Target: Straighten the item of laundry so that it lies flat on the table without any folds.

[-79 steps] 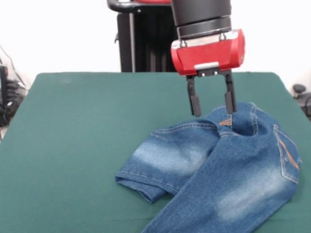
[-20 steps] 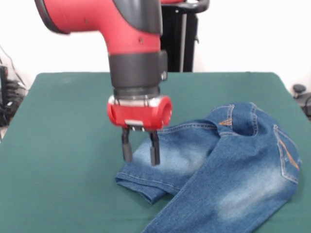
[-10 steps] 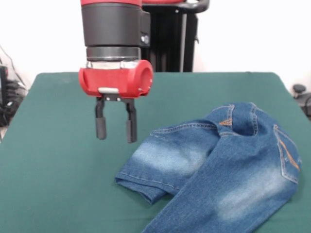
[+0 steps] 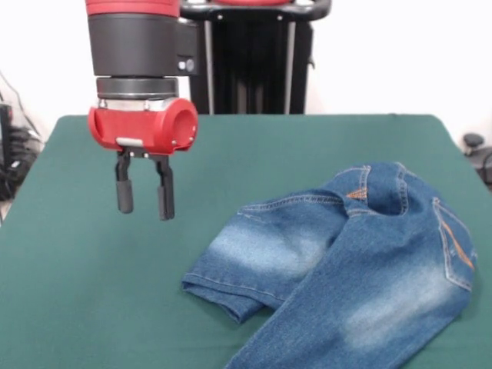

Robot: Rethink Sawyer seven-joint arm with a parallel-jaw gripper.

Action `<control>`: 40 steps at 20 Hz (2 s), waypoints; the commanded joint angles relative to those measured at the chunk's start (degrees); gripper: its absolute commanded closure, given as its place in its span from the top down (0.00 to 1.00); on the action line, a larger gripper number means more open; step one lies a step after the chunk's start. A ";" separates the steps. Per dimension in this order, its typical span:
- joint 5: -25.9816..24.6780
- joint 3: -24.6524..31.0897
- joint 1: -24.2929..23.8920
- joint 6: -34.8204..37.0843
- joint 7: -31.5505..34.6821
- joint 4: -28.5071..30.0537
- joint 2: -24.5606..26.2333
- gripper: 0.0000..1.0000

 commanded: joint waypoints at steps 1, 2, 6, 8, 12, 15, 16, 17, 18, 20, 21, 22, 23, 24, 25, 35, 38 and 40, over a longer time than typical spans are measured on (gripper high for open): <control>-4.35 5.86 0.76 0.63 0.77 9.03 3.00 1.00; -4.65 6.13 0.63 0.40 0.90 9.12 3.28 1.00; -5.22 6.63 0.56 -0.89 2.59 9.93 3.93 1.00; -5.38 6.73 0.68 -1.38 3.40 10.23 3.98 1.00; -5.24 6.96 1.00 -3.57 5.16 10.79 4.42 1.00; -4.83 7.52 0.89 -5.43 6.32 11.29 4.91 1.00; -4.64 7.81 0.79 -5.92 6.68 11.64 4.97 1.00; -4.60 8.04 0.73 -6.89 7.11 11.85 5.13 1.00; -4.47 8.23 0.68 -7.28 7.33 12.05 5.39 1.00; -4.37 8.76 0.45 -8.92 7.87 12.31 6.22 1.00; -4.28 8.99 0.38 -9.67 8.13 12.42 6.63 1.00; -4.27 9.34 0.23 -10.45 8.30 12.53 6.97 1.00; -4.16 9.23 0.43 -10.87 8.49 12.48 7.18 1.00; -4.12 9.21 0.55 -11.27 8.62 12.48 7.36 1.00; -4.13 9.07 0.72 -11.75 8.69 12.39 7.65 1.00; -6.72 8.41 1.49 -19.98 8.10 9.90 15.85 1.00; -7.69 9.75 -0.07 -18.94 5.97 8.04 18.93 1.00; -7.61 10.22 -0.59 -17.86 5.25 6.49 21.35 1.00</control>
